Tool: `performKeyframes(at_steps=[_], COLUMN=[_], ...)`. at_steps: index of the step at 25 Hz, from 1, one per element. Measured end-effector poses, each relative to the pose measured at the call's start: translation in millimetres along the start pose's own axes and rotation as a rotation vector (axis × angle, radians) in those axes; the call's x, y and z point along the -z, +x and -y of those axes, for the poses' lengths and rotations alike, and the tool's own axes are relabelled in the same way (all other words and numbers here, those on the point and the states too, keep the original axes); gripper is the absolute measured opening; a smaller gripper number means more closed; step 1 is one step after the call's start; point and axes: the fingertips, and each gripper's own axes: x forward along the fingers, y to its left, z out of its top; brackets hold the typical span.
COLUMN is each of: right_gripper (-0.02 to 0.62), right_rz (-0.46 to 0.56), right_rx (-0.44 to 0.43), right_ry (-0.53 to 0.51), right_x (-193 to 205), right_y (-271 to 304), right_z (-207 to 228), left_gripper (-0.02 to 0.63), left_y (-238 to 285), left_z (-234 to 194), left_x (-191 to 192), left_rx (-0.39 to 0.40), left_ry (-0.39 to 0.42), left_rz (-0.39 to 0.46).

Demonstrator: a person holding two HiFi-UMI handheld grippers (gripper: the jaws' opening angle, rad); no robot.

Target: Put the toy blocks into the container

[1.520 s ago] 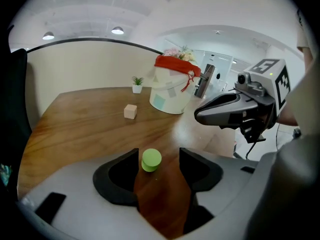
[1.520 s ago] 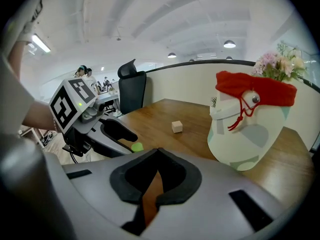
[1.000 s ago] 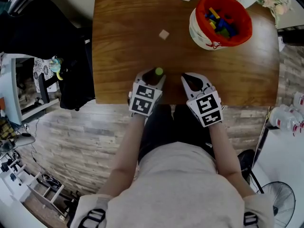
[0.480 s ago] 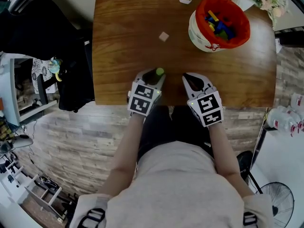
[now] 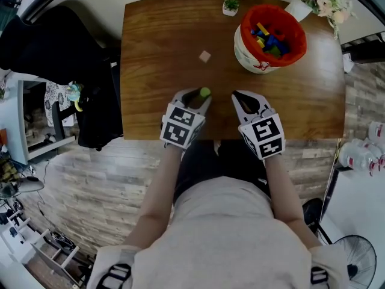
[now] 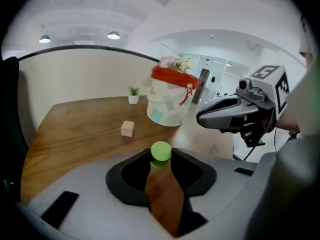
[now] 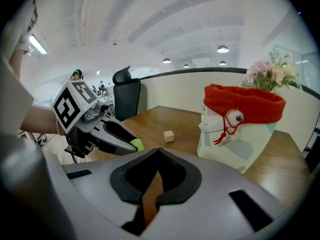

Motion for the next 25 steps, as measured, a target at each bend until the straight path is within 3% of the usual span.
performKeyframes(at_steps=[8,17,25], right_gripper=[0.012,0.012,0.012], right_rz=[0.078,0.163,0.231], right_rx=[0.035,0.096,0.168], right_ry=[-0.022,-0.035,-0.072], right_x=[-38.4,-76.5,-117.1], right_y=[-9.7,-28.2,-49.1], right_z=[20.3,49.2,76.3], left_gripper=[0.141,0.141,0.141], left_y=[-13.7,-31.3,-36.5], left_z=[2.5,-8.5,-0.5], left_x=[-55.3,-119.7,-170.5], left_rx=[-0.033,-0.051,-0.014], left_ry=[0.116,0.14,0.178], left_rz=[0.097,0.209,0.284])
